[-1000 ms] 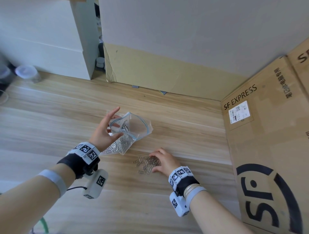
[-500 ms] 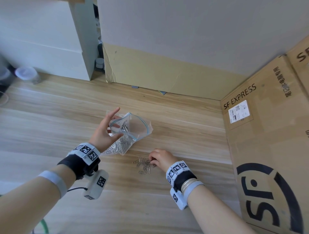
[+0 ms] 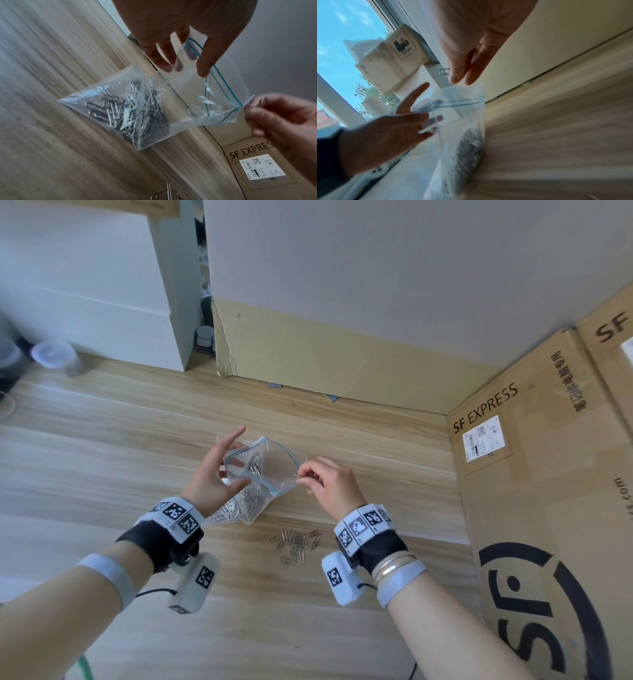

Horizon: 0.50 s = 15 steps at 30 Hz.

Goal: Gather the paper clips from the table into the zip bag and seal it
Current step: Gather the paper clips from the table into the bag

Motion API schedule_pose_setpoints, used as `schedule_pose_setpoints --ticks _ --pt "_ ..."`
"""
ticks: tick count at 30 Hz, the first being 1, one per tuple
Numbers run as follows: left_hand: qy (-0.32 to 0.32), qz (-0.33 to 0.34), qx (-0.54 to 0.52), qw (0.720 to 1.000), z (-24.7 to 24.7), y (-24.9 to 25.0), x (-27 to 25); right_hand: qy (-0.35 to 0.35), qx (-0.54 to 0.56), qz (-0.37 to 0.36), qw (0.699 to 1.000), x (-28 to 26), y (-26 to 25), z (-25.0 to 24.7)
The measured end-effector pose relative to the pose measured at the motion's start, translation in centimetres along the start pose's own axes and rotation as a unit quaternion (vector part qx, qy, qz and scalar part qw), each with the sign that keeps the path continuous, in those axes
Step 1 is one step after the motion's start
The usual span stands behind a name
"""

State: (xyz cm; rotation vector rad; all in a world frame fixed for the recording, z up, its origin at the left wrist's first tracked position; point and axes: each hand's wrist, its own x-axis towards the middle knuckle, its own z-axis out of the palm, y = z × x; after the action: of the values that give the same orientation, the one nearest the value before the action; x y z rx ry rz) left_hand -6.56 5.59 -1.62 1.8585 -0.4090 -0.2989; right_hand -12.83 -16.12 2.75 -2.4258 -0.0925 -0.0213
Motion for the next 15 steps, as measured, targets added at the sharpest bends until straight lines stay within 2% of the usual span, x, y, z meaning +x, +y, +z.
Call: schedule_pose_setpoints --ticks 2,6,8,12,14,15 --pt "0.0 0.002 0.002 1.0 0.0 0.0 0.0 0.022 0.008 -0.016 1.0 1.4 -1.1 0.8" --pt "0.003 0.008 0.001 1.0 -0.1 0.0 0.0 -0.018 0.013 -0.021 1.0 3.0 -2.0 1.6" --pt "0.005 0.009 0.001 1.0 -0.3 0.0 -0.1 -0.015 0.015 -0.02 1.0 2.9 -1.7 1.3" --pt "0.009 0.006 0.007 1.0 -0.5 0.1 -0.2 0.07 0.015 0.014 0.997 1.5 0.5 0.0" --pt "0.012 0.008 0.007 1.0 -0.5 0.1 -0.3 0.066 -0.005 0.04 0.997 0.2 1.9 -0.2" --pt "0.014 0.009 0.007 1.0 -0.6 0.1 -0.4 0.035 -0.011 0.054 0.998 -0.7 2.4 0.0"
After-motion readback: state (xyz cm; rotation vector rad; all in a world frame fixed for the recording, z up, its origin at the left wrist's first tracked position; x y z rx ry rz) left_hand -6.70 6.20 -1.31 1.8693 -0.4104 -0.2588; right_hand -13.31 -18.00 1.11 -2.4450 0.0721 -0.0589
